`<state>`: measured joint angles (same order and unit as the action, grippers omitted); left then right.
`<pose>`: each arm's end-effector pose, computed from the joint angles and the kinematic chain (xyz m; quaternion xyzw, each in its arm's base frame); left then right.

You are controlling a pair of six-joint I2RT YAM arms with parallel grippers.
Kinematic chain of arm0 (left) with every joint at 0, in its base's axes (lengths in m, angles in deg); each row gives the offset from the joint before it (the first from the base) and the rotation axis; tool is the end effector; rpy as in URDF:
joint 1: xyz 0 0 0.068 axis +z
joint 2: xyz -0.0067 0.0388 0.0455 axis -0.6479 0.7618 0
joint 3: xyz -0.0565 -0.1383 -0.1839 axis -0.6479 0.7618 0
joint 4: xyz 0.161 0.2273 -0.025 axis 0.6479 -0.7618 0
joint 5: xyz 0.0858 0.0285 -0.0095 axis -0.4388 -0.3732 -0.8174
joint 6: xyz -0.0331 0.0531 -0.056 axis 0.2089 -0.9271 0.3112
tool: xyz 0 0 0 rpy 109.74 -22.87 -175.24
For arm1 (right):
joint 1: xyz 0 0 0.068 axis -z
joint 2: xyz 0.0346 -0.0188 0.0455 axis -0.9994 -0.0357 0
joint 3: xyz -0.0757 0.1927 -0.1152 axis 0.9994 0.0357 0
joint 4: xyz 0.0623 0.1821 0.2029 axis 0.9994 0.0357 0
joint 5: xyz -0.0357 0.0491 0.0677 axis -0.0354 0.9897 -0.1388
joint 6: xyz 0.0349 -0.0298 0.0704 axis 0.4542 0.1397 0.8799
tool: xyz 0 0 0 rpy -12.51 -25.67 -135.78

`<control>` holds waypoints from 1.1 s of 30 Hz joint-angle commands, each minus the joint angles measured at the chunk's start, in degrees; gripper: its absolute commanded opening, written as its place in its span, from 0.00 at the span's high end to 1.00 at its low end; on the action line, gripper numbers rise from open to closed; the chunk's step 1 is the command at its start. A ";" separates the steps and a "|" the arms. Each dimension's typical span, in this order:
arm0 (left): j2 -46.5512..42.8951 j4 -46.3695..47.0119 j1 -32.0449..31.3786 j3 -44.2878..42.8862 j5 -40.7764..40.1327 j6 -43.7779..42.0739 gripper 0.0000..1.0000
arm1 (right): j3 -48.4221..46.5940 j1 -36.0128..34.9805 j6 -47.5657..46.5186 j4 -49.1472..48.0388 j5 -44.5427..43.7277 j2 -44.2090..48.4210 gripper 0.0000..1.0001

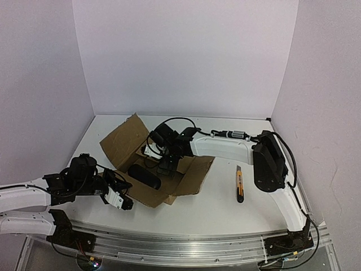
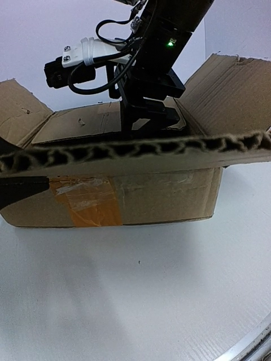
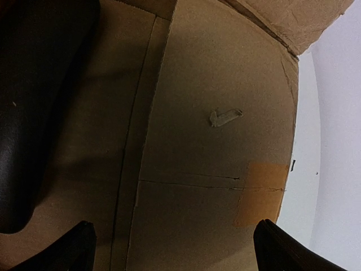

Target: Unpack the express box

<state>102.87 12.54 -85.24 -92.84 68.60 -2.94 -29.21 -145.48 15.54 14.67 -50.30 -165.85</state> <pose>0.1705 -0.1899 0.1333 0.8149 0.3172 0.0886 0.4770 0.3120 0.4366 0.1351 -0.6179 0.6981 -0.1200 0.3412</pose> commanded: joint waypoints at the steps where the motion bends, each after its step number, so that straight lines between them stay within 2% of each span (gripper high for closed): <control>1: 0.64 -2.99 -0.49 -2.51 -0.41 0.74 1.00 | -2.20 -0.20 -5.65 0.14 -2.33 -1.28 0.02; 3: 0.92 -2.80 -0.47 -2.83 -0.55 1.16 1.00 | -3.31 -0.22 -8.08 0.03 -8.13 -3.68 0.02; 5: 0.89 -3.12 -0.47 -3.16 -0.65 1.52 1.00 | -6.94 0.04 -10.41 -0.03 -17.47 -7.18 0.03; 7: 0.72 -4.03 -0.49 -3.63 -0.62 2.20 1.00 | -10.60 0.51 -10.92 -0.08 -20.83 -8.43 0.11; 11: 0.02 -7.41 -0.49 -5.28 -0.02 4.63 1.00 | -14.17 2.17 -6.92 -0.53 -21.84 -6.40 0.43; 16: -0.68 -9.94 -0.49 -6.07 1.11 6.05 1.00 | -12.55 4.88 -4.33 -1.07 -21.86 -3.75 0.63; 22: 0.68 -13.38 -0.49 -9.55 2.65 9.70 1.00 | -12.56 7.49 0.41 -1.17 -15.04 -1.35 0.83; 24: 1.11 -14.18 -0.49 -11.26 2.70 11.60 1.00 | -12.19 8.41 4.44 -1.09 -11.55 0.21 0.85; 28: 1.21 -16.35 -0.49 -13.12 1.45 12.19 1.00 | -9.67 10.24 11.84 -1.13 -8.05 3.56 0.78; 30: 0.64 -17.56 -0.50 -13.83 1.54 11.76 1.00 | -8.70 10.66 13.45 -1.14 -8.84 4.21 0.67; 33: -0.56 -19.00 -0.47 -14.11 2.53 10.57 1.00 | -8.47 11.43 13.55 -1.34 -11.51 3.76 0.56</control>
<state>104.47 1.03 -84.96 -104.79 65.88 7.56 -38.19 -140.01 24.44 15.70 -53.67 -165.80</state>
